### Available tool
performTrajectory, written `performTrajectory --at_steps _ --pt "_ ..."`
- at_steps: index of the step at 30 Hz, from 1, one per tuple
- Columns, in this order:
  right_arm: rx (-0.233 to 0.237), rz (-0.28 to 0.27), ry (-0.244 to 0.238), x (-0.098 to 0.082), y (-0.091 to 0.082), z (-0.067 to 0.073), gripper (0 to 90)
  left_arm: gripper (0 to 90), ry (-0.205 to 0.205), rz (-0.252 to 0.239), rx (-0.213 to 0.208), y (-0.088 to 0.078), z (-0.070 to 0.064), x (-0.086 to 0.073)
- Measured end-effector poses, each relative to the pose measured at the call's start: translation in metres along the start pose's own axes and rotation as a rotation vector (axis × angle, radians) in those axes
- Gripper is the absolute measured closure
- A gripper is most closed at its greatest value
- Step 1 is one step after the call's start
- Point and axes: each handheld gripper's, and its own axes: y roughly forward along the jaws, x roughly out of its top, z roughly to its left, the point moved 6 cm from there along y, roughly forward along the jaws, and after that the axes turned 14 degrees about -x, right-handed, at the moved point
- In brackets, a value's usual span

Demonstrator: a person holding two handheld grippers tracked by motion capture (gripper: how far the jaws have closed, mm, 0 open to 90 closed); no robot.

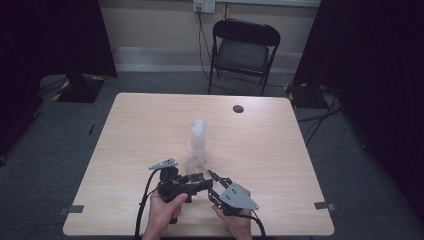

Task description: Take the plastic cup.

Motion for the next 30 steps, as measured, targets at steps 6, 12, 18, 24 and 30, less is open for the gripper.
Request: performTrajectory --at_steps 6,12,18,24,30 --pt "-0.031 -0.06 0.02 0.0065 -0.0033 -0.0044 71.7 32.0 -0.02 -0.011 -0.047 0.0037 -0.0036 0.0005" --pt "-0.04 -0.068 0.034 0.0051 -0.0044 -0.0066 79.7 29.3 -0.014 -0.009 -0.056 0.0043 -0.0013 0.0003" --pt "-0.055 -0.076 0.017 0.0047 -0.0061 -0.0057 85.4 26.2 -0.012 -0.03 -0.056 -0.0003 -0.0007 0.0034" --pt "-0.052 -0.066 0.015 0.0044 -0.0054 -0.0034 86.4 24.4 0.001 -0.034 -0.046 -0.003 -0.0004 0.0039" --pt "-0.053 -0.04 0.019 0.0032 -0.0055 -0.0044 87.0 18.0 0.004 -0.028 -0.03 -0.0038 0.0018 0.0037"
